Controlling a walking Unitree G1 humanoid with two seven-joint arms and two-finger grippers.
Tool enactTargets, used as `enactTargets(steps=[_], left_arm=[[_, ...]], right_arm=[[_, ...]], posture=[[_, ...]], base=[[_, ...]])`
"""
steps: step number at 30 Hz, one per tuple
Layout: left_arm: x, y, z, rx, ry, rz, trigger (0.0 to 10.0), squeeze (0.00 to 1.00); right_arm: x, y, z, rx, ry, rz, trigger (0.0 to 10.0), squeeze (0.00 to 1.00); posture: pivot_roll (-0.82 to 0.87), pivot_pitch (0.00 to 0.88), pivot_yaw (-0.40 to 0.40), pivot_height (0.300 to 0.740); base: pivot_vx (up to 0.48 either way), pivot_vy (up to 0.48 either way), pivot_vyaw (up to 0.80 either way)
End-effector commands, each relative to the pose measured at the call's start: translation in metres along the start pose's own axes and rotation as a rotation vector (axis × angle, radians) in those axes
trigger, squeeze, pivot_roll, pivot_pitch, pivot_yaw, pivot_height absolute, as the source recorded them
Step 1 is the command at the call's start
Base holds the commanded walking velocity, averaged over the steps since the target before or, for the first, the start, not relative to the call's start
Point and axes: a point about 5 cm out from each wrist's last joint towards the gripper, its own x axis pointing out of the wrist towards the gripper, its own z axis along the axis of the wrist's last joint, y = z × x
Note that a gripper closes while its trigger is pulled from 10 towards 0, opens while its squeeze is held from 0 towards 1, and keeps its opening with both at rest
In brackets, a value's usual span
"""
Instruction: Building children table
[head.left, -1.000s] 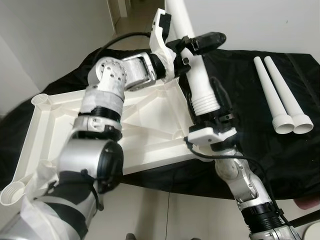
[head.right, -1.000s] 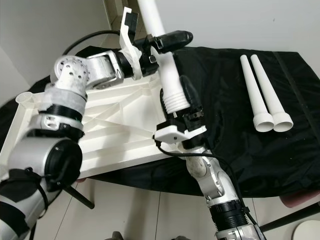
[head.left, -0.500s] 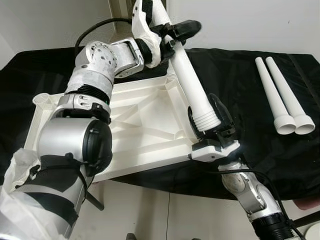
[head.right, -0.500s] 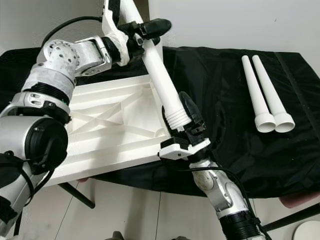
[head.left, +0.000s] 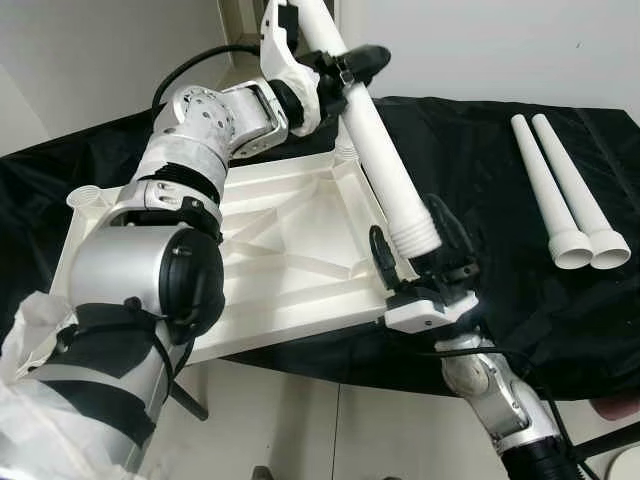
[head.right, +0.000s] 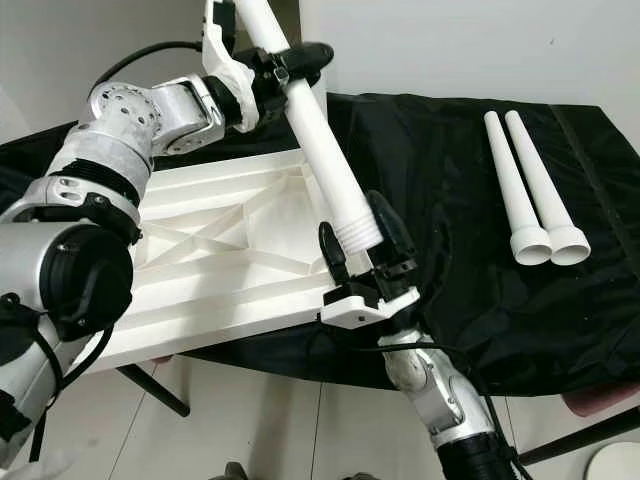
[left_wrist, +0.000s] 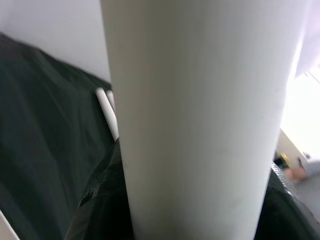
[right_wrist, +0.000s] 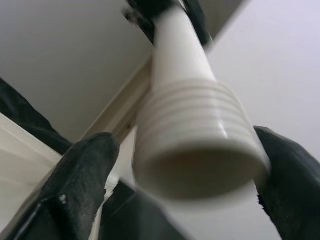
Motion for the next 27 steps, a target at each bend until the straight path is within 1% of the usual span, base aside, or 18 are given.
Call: enactTargets(steps=[1,3,4,5,6,7,8,9,11,12,13,15,17,19,20,23,24,27], left_arm=[[-0.002,-0.006,0.011,0.026,-0.04,-0.054,10.0,0.0],[-0.003,-0.004,0.013,0.027,-0.05,-0.038,10.0,0.0],[-0.005,-0.002,0.016,0.032,-0.064,-0.025,10.0,0.0],[-0.007,0.002,0.019,0.061,-0.083,0.016,10.0,0.0],[-0.009,0.004,0.021,0.084,-0.096,0.043,10.0,0.0],[-0.009,0.004,0.021,0.084,-0.096,0.043,10.0,0.0],[-0.012,0.009,0.024,0.177,-0.119,0.105,10.0,0.0],[-0.012,0.009,0.024,0.202,-0.125,0.115,10.0,0.0],[-0.012,0.009,0.024,0.202,-0.125,0.115,10.0,0.0],[-0.011,0.009,0.025,0.252,-0.14,0.125,10.0,0.0],[-0.011,0.009,0.025,0.252,-0.14,0.125,10.0,0.0],[-0.009,0.007,0.024,0.356,-0.16,0.143,10.0,0.0],[-0.009,0.007,0.024,0.356,-0.16,0.143,10.0,0.0],[-0.006,0.003,0.022,0.458,-0.206,0.17,10.0,0.0],[-0.006,0.003,0.022,0.458,-0.206,0.17,10.0,0.0],[-0.004,0.0,0.02,0.51,-0.246,0.187,10.0,0.0],[-0.003,-0.001,0.017,0.551,-0.258,0.207,10.0,0.0],[-0.002,-0.002,0.012,0.591,-0.261,0.213,10.0,0.0]], right_arm=[[-0.003,0.001,-0.002,0.034,0.022,0.0,10.0,1.0],[-0.004,0.0,-0.003,0.056,0.043,-0.013,10.0,1.0],[-0.006,0.0,-0.005,0.095,0.084,-0.026,10.0,1.0],[-0.01,0.001,-0.009,0.142,0.147,-0.045,10.0,0.95],[-0.013,0.002,-0.012,0.174,0.19,-0.057,10.0,0.95],[-0.013,0.002,-0.012,0.174,0.19,-0.057,10.0,0.95],[-0.018,0.003,-0.019,0.27,0.309,-0.111,10.0,0.0],[-0.018,0.003,-0.021,0.297,0.341,-0.127,10.0,0.0],[-0.018,0.003,-0.021,0.297,0.341,-0.127,10.0,0.0],[-0.017,0.006,-0.023,0.352,0.385,-0.11,10.0,0.0],[-0.017,0.006,-0.023,0.352,0.385,-0.11,10.0,0.0],[-0.015,0.017,-0.025,0.483,0.453,-0.031,10.0,0.0],[-0.015,0.017,-0.025,0.483,0.453,-0.031,10.0,0.0],[-0.007,0.028,-0.022,0.509,0.489,0.133,10.0,0.0],[-0.007,0.028,-0.022,0.509,0.489,0.133,10.0,0.0],[0.002,0.032,-0.019,0.51,0.508,0.225,10.0,0.0],[0.009,0.032,-0.014,0.487,0.48,0.284,10.0,0.0],[0.016,0.031,-0.011,0.471,0.454,0.317,10.0,0.0]], posture=[[-0.06,0.031,0.073,0.74],[-0.06,0.031,0.073,0.74],[-0.06,0.033,0.072,0.74],[-0.06,0.031,0.071,0.74],[-0.06,0.031,0.071,0.74],[-0.06,0.031,0.071,0.74],[-0.06,0.031,0.069,0.74],[-0.06,0.031,0.069,0.74],[-0.06,0.031,0.069,0.74],[-0.07,0.03,0.068,0.74],[-0.07,0.03,0.068,0.74],[-0.07,0.029,0.066,0.74],[-0.07,0.029,0.066,0.74],[-0.07,0.023,0.058,0.74],[-0.07,0.023,0.058,0.74],[-0.07,0.022,0.05,0.74],[-0.06,0.017,0.04,0.74],[-0.06,0.016,0.037,0.74]], base=[[0.0,0.0,0.0],[0.0,0.0,0.0],[0.0,0.0,0.0],[0.0,0.0,0.0],[0.0,0.0,0.0],[0.0,0.0,0.0],[0.0,0.0,0.0],[0.0,0.0,0.0],[0.0,0.0,0.0],[0.0,0.0,0.0],[0.0,0.0,0.0],[0.0,0.0,0.0],[0.0,0.0,0.0],[0.0,0.0,0.0],[0.0,0.0,0.0],[0.0,0.0,0.0],[0.0,0.0,0.0],[0.0,0.0,0.0]])
